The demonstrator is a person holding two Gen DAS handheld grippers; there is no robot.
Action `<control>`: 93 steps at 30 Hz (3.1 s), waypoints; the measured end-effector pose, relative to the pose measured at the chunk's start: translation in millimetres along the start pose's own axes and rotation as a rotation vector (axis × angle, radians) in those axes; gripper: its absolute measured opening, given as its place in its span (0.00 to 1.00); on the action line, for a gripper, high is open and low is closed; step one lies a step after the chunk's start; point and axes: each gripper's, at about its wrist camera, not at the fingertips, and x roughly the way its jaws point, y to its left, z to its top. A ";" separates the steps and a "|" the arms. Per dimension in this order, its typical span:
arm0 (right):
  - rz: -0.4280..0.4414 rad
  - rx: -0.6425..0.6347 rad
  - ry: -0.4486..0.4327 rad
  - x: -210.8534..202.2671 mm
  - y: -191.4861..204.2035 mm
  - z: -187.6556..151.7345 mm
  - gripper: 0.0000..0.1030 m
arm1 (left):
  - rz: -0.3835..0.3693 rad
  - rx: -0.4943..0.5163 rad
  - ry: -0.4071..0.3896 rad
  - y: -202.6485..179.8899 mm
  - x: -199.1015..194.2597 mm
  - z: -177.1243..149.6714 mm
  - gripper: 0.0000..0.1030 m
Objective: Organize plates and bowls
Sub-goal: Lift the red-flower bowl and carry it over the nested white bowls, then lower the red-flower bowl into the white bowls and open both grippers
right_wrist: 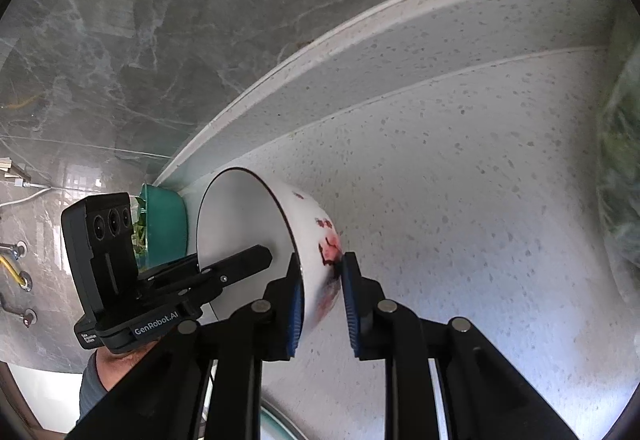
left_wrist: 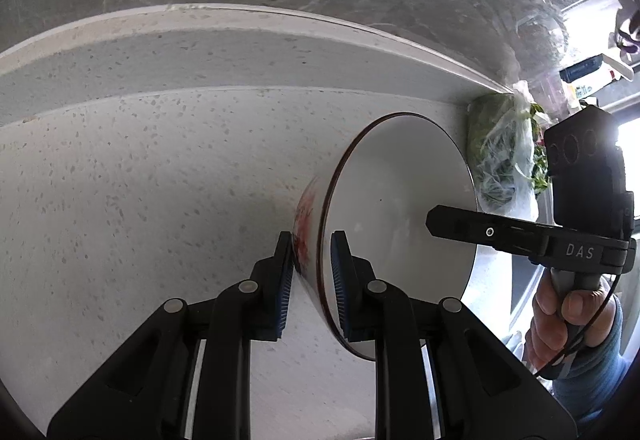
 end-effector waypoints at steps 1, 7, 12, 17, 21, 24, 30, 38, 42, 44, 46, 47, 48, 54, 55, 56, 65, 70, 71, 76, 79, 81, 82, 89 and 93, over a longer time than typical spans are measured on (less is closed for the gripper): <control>0.000 0.001 -0.004 -4.0 0.5 -1.1 0.21 | -0.001 0.000 0.000 -4.0 -1.4 -1.3 0.16; -0.011 -0.008 -0.023 -34.2 4.7 -21.5 0.21 | -0.006 0.024 -0.002 -40.4 -14.5 -16.2 0.16; -0.011 -0.011 -0.037 -70.3 4.7 -57.6 0.21 | -0.022 0.055 0.000 -82.2 -26.9 -41.6 0.16; -0.012 -0.023 -0.065 -108.8 2.7 -96.1 0.23 | -0.057 0.079 0.015 -126.8 -32.4 -78.5 0.16; -0.016 -0.020 -0.073 -136.8 -8.9 -129.4 0.23 | -0.087 0.094 0.029 -157.4 -34.1 -106.2 0.16; -0.011 -0.002 -0.078 -157.4 -20.5 -155.4 0.23 | -0.099 0.114 0.043 -182.1 -35.1 -129.9 0.16; -0.015 0.029 -0.086 -183.3 -36.3 -194.5 0.23 | -0.120 0.137 0.075 -221.0 -30.5 -173.8 0.16; -0.049 0.088 -0.067 -203.7 -80.0 -247.8 0.23 | -0.132 0.140 0.158 -244.4 -5.4 -233.4 0.16; -0.057 0.108 -0.062 -201.8 -90.7 -253.5 0.23 | -0.103 0.156 0.164 -253.9 7.9 -247.4 0.16; -0.062 0.102 -0.055 -201.1 -95.0 -257.6 0.23 | -0.075 0.165 0.158 -257.0 11.8 -250.2 0.16; -0.068 0.100 -0.043 -197.6 -100.4 -261.0 0.22 | -0.051 0.171 0.156 -260.7 18.1 -252.1 0.16; -0.071 0.101 -0.038 -195.9 -102.6 -261.5 0.22 | -0.044 0.172 0.154 -261.2 19.2 -254.1 0.16; -0.071 0.105 -0.034 -193.1 -105.1 -261.0 0.21 | -0.037 0.173 0.154 -262.3 21.1 -255.5 0.16; -0.079 0.112 -0.012 -186.9 -119.9 -263.9 0.19 | 0.003 0.199 0.135 -265.9 27.5 -247.6 0.16; -0.079 0.114 -0.012 -186.6 -121.0 -264.0 0.19 | 0.009 0.204 0.132 -266.6 27.8 -246.3 0.16; -0.081 0.112 -0.012 -186.3 -121.0 -263.7 0.18 | 0.017 0.211 0.124 -267.6 27.6 -245.8 0.16; -0.134 0.070 -0.020 -185.2 -116.6 -260.9 0.16 | 0.075 0.297 0.034 -278.6 32.1 -246.3 0.20; -0.152 0.057 -0.018 -183.9 -114.3 -259.9 0.15 | 0.047 0.291 0.011 -276.9 31.0 -247.7 0.28; -0.154 0.059 -0.018 -183.8 -114.0 -260.0 0.15 | 0.037 0.287 0.009 -277.0 30.6 -247.9 0.30; -0.167 0.064 -0.002 -181.1 -111.5 -260.8 0.14 | -0.011 0.289 -0.022 -278.9 23.6 -253.0 0.48; -0.184 0.057 0.009 -179.4 -108.0 -260.9 0.15 | -0.050 0.272 -0.050 -276.3 16.5 -251.9 0.52; -0.194 0.054 0.013 -178.2 -107.1 -261.5 0.15 | -0.071 0.262 -0.060 -274.7 12.9 -251.3 0.55; -0.199 0.055 0.017 -177.5 -106.8 -260.9 0.15 | -0.078 0.255 -0.074 -273.5 10.2 -251.3 0.58; -0.239 0.051 0.038 -174.2 -105.4 -257.0 0.14 | -0.133 0.218 -0.169 -266.0 -10.1 -246.2 0.63; -0.272 0.031 0.052 -172.1 -101.5 -254.3 0.13 | -0.146 0.184 -0.170 -257.9 -10.8 -247.3 0.63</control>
